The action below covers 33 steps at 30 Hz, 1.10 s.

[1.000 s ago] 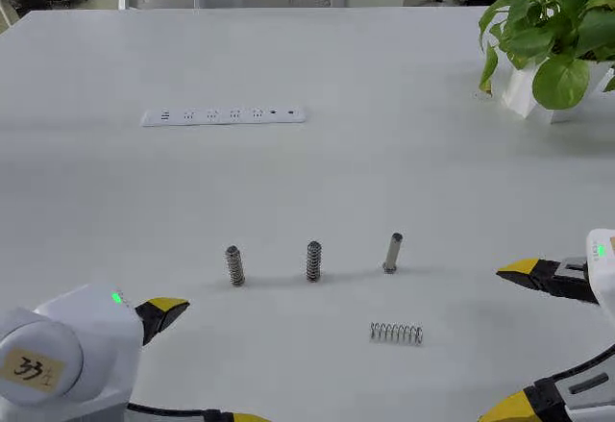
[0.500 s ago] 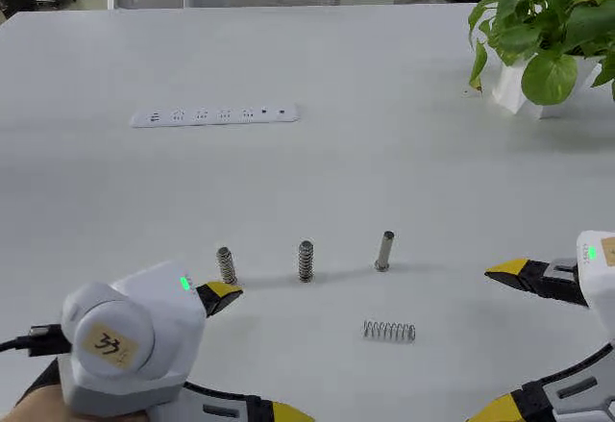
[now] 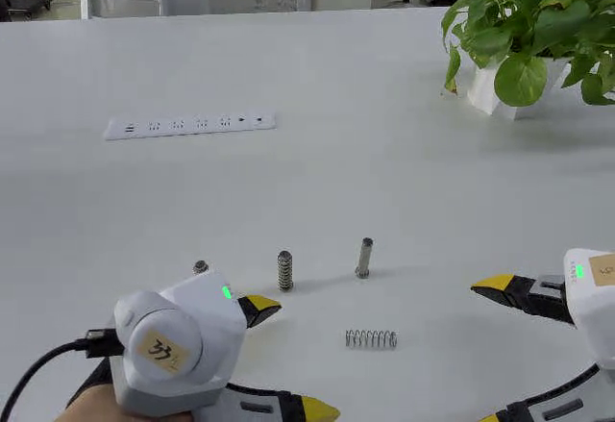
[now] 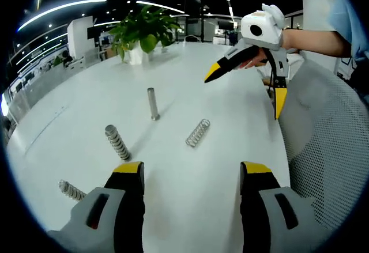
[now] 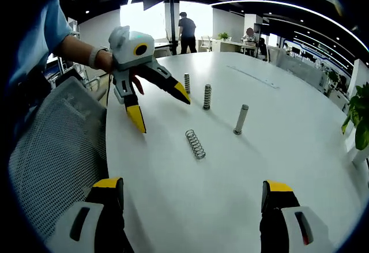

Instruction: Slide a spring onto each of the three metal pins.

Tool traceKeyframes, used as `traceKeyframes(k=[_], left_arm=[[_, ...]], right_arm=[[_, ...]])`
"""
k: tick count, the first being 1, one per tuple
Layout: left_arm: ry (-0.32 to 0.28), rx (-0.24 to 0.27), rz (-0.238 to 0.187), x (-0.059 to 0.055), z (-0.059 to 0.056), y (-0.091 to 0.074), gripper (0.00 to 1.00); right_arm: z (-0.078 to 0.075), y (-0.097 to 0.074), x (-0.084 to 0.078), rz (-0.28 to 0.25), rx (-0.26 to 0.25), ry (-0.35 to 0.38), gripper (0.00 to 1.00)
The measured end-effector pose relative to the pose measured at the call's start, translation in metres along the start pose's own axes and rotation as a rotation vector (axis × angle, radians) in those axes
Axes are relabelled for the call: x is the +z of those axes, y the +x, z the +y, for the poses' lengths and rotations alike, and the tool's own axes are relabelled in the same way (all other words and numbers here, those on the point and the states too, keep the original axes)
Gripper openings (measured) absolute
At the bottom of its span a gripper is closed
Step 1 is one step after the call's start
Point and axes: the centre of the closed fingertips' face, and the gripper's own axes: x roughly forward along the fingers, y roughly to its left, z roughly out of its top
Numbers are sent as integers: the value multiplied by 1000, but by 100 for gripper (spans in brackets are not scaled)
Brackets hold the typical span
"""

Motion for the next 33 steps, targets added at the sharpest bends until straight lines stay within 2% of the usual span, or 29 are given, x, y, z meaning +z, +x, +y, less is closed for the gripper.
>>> traceKeyframes(k=[3, 6, 11, 13, 14, 25, 33], left_arm=[[-5, -6, 15, 5, 3, 5, 57], [32, -26, 43, 8, 3, 11, 47], [112, -78, 108, 10, -1, 23, 45], [115, -93, 115, 12, -2, 27, 43], [124, -115, 133, 10, -3, 29, 42], [188, -160, 212, 11, -7, 44, 32], [254, -197, 296, 10, -8, 50, 25]], right_arm=[[1, 1, 0, -3, 0, 4, 99], [2, 2, 0, -11, 1, 12, 99], [2, 1, 0, -17, -5, 17, 99], [2, 1, 1, -23, -6, 21, 99], [3, 0, 1, -25, -8, 24, 99], [6, -4, -2, -42, -18, 50, 99], [6, -7, -4, -49, -29, 63, 99]])
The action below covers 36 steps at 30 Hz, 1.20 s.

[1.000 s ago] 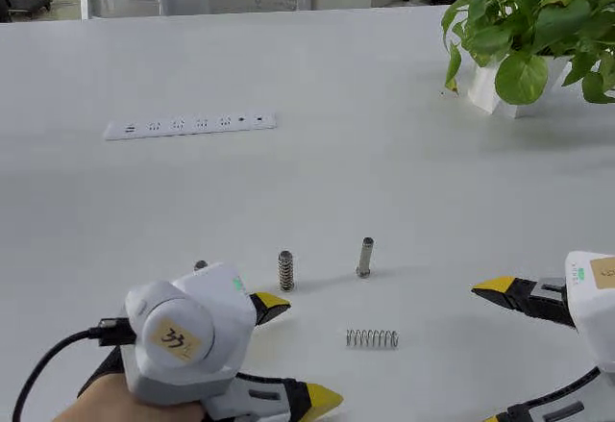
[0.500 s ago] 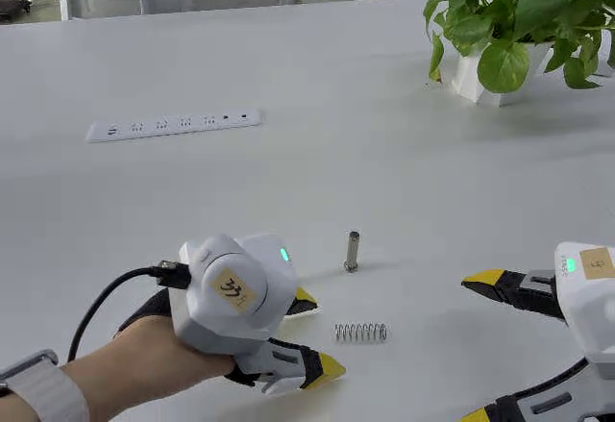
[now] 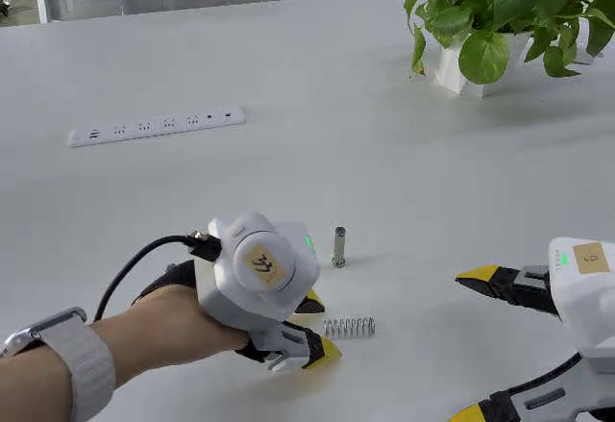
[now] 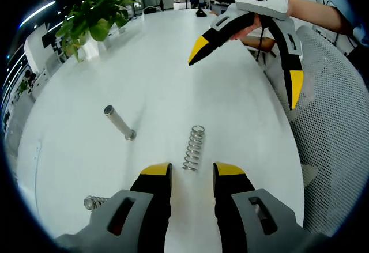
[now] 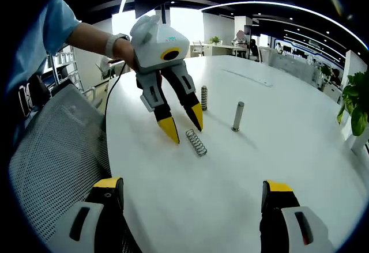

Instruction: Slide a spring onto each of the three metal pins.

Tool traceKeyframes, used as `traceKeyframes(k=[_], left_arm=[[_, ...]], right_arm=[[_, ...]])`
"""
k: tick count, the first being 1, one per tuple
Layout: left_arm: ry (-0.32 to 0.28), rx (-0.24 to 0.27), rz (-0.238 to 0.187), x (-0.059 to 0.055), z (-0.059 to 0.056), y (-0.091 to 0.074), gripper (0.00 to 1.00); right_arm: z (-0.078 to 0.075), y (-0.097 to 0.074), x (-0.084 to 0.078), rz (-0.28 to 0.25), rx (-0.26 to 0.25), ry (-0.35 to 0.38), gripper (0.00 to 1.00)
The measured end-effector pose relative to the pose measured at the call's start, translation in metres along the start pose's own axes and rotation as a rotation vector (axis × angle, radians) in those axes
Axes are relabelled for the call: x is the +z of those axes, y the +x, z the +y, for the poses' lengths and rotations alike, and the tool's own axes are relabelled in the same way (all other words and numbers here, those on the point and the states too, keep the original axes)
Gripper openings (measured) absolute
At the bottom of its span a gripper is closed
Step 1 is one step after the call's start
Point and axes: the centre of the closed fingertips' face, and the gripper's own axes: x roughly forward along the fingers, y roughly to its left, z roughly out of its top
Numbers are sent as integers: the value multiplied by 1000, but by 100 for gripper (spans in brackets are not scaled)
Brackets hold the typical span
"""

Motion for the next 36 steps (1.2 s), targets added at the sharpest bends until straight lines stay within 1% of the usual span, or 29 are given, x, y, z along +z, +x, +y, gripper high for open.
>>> traceKeyframes(k=[7, 12, 15, 16, 19, 22, 23, 25, 26, 27, 28, 30, 32, 36], left_arm=[[21, -25, 41, 4, 1, 5, 23], [19, -40, 74, 7, 0, 8, 20], [27, -52, 106, 6, 0, 8, 19], [29, -53, 120, 6, 1, 8, 19], [50, -56, 153, 4, 2, 8, 14], [65, -64, 180, 4, 1, 8, 12], [81, -67, 194, 3, 0, 8, 12], [83, -68, 205, 4, -1, 8, 11], [88, -67, 215, 3, -2, 8, 10], [97, -68, 217, 3, -3, 8, 9], [105, -66, 233, 2, -4, 7, 7], [119, -63, 243, 2, -4, 8, 7], [101, -57, 254, 1, -3, 8, 7], [89, -55, 257, 1, -3, 7, 7]], right_arm=[[1, -1, 0, -5, -5, 7, 99], [2, -1, 0, -9, -6, 12, 99], [3, -1, 0, -11, -2, 17, 99], [6, -1, 1, -18, 7, 27, 99], [6, -1, 1, -18, 2, 21, 99], [6, -1, 1, -22, 3, 29, 99], [5, -1, 1, -21, 2, 28, 99], [6, -1, 1, -23, 2, 30, 99], [6, -1, 1, -23, 2, 30, 99], [6, -2, 1, -24, 2, 29, 99], [6, -2, 1, -25, 2, 31, 99], [6, -2, 2, -25, 3, 32, 99], [6, -2, 1, -25, 2, 32, 99], [7, -2, 1, -24, 2, 32, 99]])
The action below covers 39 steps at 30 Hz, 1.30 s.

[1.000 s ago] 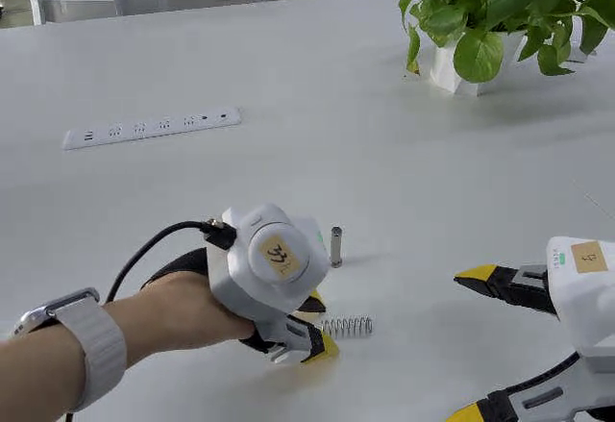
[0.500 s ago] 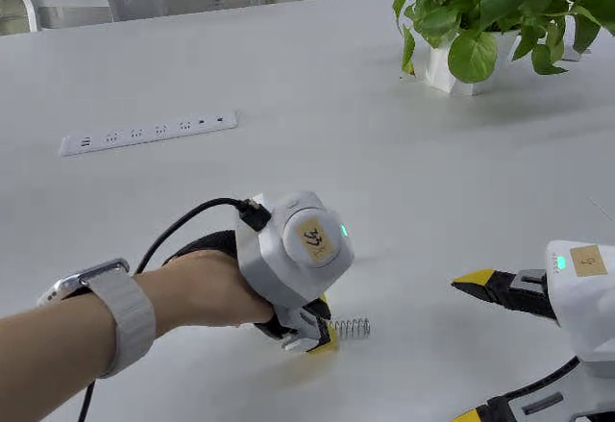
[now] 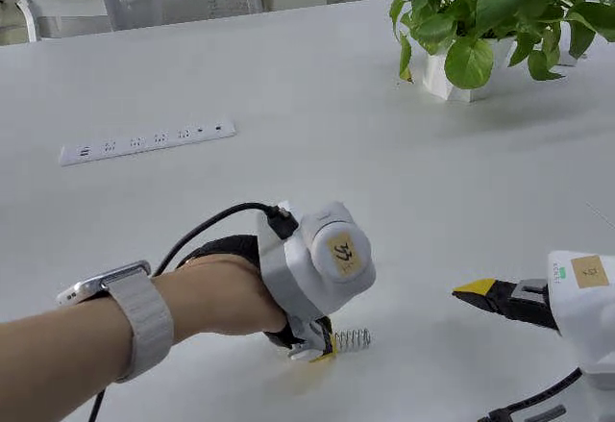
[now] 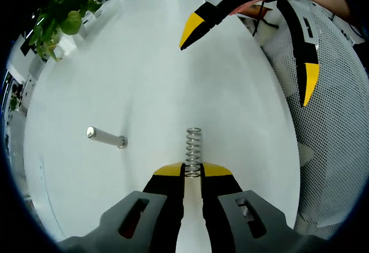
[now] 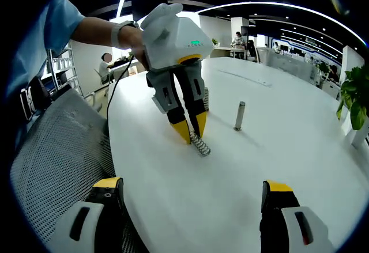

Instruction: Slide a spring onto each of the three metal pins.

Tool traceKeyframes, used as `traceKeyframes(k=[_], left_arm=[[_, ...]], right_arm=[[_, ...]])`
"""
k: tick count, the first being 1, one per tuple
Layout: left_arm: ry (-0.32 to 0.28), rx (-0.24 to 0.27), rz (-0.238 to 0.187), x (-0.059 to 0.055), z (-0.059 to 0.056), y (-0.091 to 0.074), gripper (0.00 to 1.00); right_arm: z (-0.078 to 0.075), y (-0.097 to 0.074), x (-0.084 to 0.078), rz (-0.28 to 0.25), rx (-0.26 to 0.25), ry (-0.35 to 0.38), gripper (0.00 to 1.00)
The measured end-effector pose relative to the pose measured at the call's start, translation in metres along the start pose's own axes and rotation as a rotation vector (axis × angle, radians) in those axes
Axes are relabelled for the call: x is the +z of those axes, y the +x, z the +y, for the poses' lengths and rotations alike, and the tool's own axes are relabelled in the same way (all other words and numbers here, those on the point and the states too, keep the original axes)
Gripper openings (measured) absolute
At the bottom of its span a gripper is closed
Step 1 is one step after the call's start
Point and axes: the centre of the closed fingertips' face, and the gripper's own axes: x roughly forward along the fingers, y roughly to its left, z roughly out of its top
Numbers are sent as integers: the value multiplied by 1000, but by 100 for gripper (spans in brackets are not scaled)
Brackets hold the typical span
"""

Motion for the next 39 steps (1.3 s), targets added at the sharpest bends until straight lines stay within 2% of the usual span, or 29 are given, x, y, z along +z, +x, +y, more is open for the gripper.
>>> traceKeyframes(k=[4, 6, 7, 9, 15, 18, 24, 30, 32, 34, 36, 39], left_arm=[[-4, 8, -13, -1, -1, -1, 7], [-13, 19, -27, -2, -2, -1, 6], [-23, 36, -48, -2, -1, -1, 6], [-54, 51, -77, -2, -1, -3, 6], [-211, 88, -200, -5, -4, -6, 6], [-251, 96, -244, -7, -7, -7, 6], [-308, 116, -287, -13, -13, -12, 6], [-412, 128, -376, -14, -16, -20, 6], [-460, 125, -427, -11, -17, -25, 6], [-473, 127, -455, -12, -18, -29, 6], [-471, 145, -453, -16, -20, -32, 6], [-470, 152, -506, -14, -24, -39, 6]], right_arm=[[0, 0, 0, -1, -1, 2, 99], [0, 0, 0, -3, -1, 5, 99], [0, 0, 1, -7, -2, 6, 99], [0, 0, 3, -12, -3, 9, 99], [2, 1, 4, -6, 2, 1, 99], [3, 2, 7, -8, 5, -5, 99], [7, 4, 11, -7, 15, -21, 99], [14, 6, 14, 1, 28, -50, 99], [16, 7, 16, 2, 32, -58, 99], [18, 7, 17, 2, 36, -63, 98], [19, 8, 20, 1, 40, -72, 97], [23, 8, 27, -13, 53, -75, 98]])
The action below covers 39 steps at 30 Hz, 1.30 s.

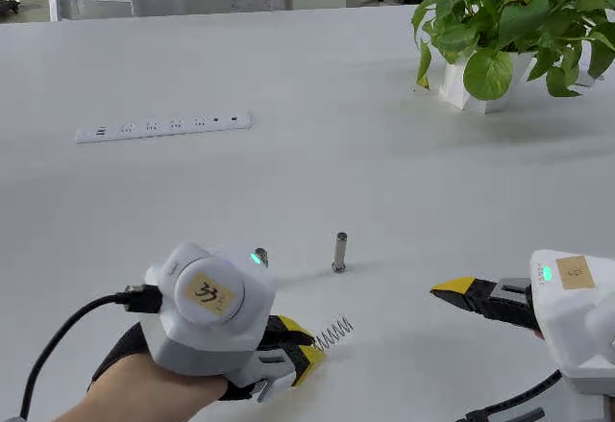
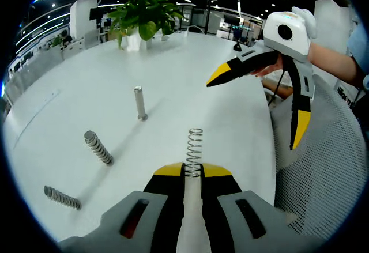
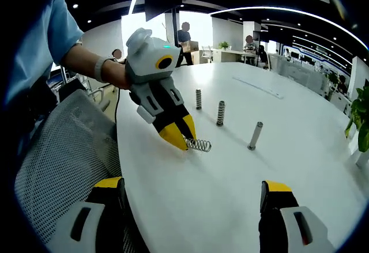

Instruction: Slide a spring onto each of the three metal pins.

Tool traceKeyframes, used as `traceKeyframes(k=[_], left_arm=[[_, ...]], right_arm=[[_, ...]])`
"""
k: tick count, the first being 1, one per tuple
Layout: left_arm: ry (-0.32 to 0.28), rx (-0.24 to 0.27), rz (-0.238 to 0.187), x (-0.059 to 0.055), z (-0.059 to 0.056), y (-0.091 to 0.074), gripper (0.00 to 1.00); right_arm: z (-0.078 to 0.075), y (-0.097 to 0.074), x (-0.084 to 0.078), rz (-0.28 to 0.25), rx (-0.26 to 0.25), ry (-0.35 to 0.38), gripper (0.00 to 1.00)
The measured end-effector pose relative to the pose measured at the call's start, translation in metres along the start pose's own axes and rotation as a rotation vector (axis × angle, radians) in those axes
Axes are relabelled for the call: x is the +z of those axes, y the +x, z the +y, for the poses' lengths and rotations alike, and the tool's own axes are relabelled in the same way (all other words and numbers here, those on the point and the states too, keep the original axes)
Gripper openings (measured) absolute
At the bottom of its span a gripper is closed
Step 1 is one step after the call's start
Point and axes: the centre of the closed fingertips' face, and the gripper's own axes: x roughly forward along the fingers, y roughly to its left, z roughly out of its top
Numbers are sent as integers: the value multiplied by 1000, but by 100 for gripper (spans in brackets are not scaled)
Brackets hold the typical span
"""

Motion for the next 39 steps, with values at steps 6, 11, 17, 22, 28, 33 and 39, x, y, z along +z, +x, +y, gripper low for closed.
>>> traceKeyframes(k=[6, 11, 17, 22, 28, 33, 39], left_arm=[[26, -19, -67, 4, -10, -10, 6], [36, -56, -117, 5, -22, -19, 6], [52, -83, -135, 0, -29, -26, 6], [63, -127, -160, 0, -35, -33, 6], [93, -150, -167, 2, -35, -40, 6], [154, -170, -163, 2, -38, -44, 6], [199, -179, -155, 1, -37, -46, 6]], right_arm=[[4, 1, 14, -4, 22, -32, 94], [8, 4, 27, 2, 51, -55, 85], [16, 6, 43, 2, 88, -95, 77], [24, 8, 49, 28, 131, -133, 65], [30, 9, 53, 37, 161, -176, 59], [33, 10, 55, 52, 188, -194, 49], [38, 13, 58, 49, 229, -212, 34]])
